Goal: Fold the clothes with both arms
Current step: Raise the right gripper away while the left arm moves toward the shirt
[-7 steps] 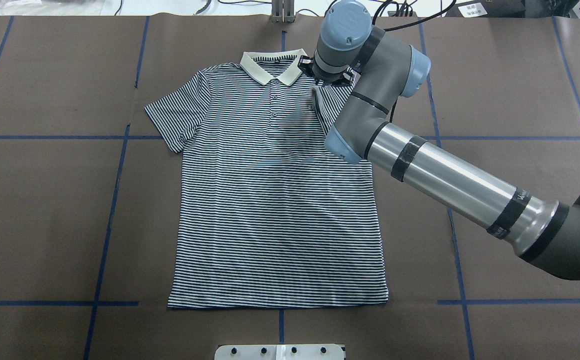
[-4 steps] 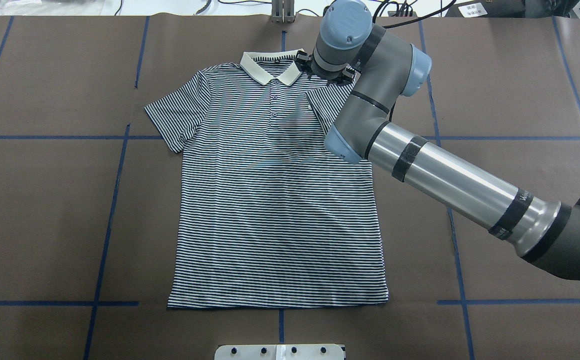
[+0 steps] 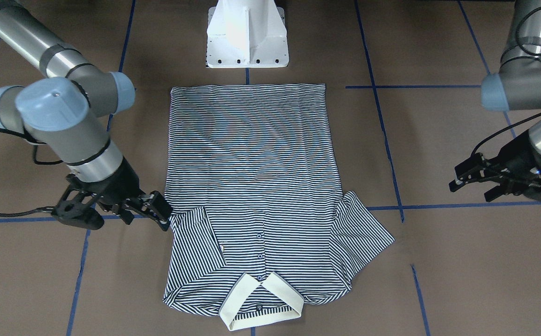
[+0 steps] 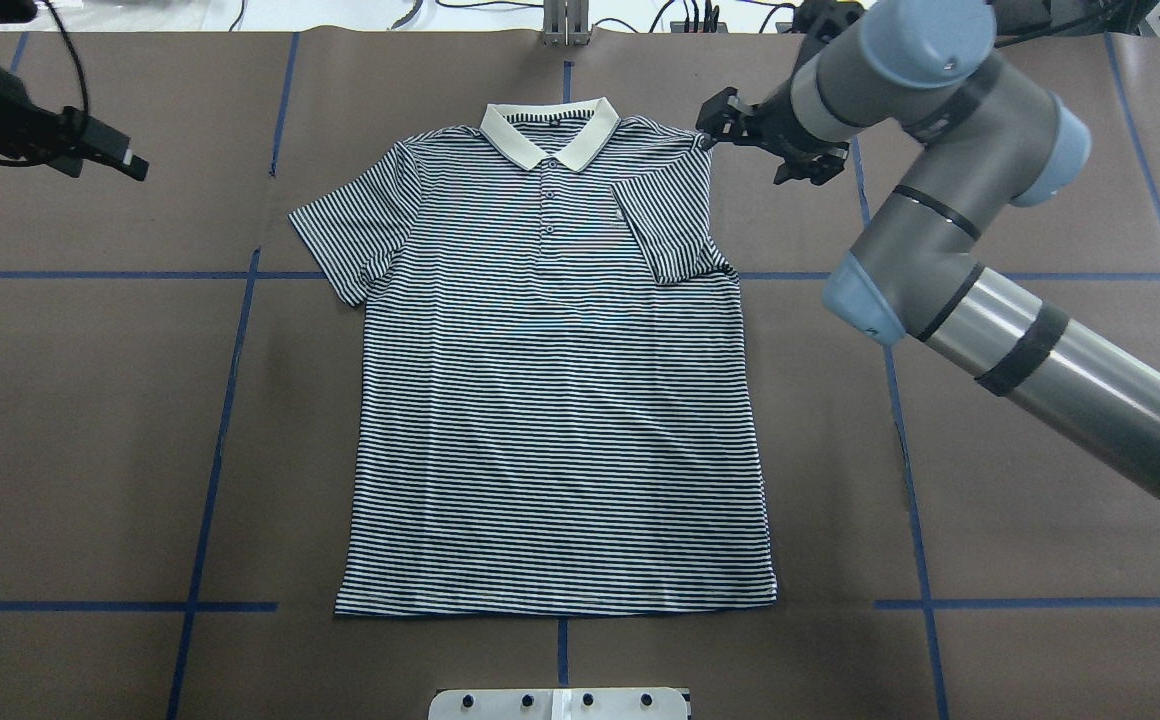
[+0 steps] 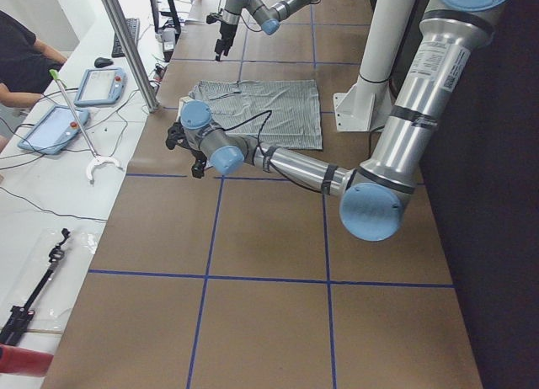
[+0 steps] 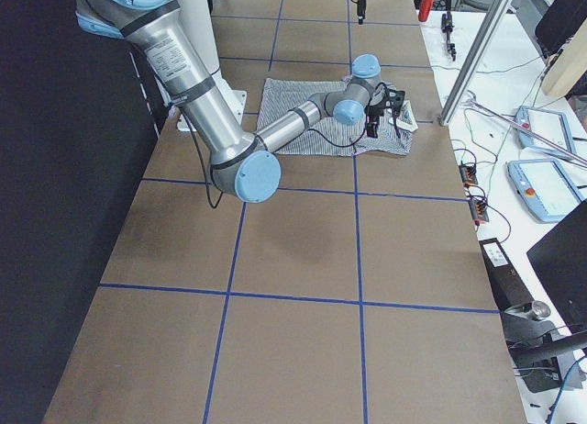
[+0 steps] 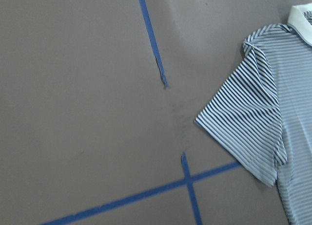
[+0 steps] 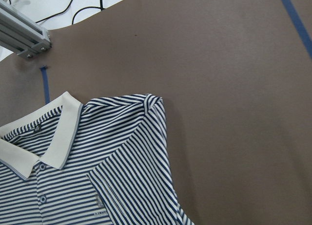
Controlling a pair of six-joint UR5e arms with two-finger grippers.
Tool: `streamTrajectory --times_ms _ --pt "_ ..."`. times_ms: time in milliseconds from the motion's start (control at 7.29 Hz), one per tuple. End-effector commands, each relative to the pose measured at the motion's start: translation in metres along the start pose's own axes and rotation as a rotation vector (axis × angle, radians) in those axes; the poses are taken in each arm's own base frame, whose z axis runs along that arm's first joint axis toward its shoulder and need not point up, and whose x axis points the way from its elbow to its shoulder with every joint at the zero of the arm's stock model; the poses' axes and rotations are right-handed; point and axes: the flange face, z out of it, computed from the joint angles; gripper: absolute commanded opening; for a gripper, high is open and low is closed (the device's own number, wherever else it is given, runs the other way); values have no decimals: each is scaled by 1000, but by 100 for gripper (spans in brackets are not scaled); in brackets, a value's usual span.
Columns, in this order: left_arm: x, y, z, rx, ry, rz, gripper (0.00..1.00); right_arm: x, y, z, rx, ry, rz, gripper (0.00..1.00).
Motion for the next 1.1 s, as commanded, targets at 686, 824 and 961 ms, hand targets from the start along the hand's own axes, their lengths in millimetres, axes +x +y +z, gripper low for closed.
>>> streamTrajectory --times_ms 686,824,961 --pt "99 -16 142 97 -250 -15 72 61 -8 -29 -32 5 -16 100" --pt "96 -15 146 93 -256 -17 71 60 -7 -31 -31 1 -18 100" --pt "91 -15 152 100 -248 -11 70 62 -7 -30 -30 4 -16 100"
